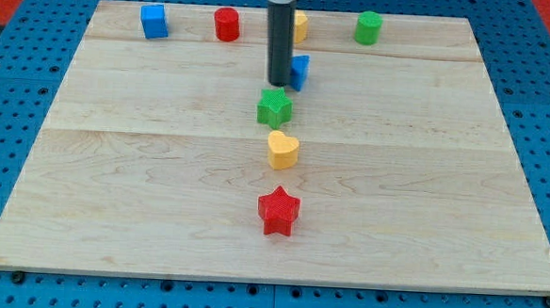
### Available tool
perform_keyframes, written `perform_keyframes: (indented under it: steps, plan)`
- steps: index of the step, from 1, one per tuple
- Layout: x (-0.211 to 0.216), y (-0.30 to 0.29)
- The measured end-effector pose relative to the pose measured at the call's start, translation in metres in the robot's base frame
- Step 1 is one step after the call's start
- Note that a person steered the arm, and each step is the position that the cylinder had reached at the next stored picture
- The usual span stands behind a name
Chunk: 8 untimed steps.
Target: Place the blue triangle above the green star
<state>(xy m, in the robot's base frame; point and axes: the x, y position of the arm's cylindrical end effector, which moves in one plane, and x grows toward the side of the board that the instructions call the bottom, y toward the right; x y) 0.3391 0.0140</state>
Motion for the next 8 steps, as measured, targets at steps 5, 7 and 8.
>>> perform_keyframes:
  steps: [5,7,8]
  plan:
    - [-0.019,0.099]
    - [-0.033,0.014]
    - [-0.017,0.032]
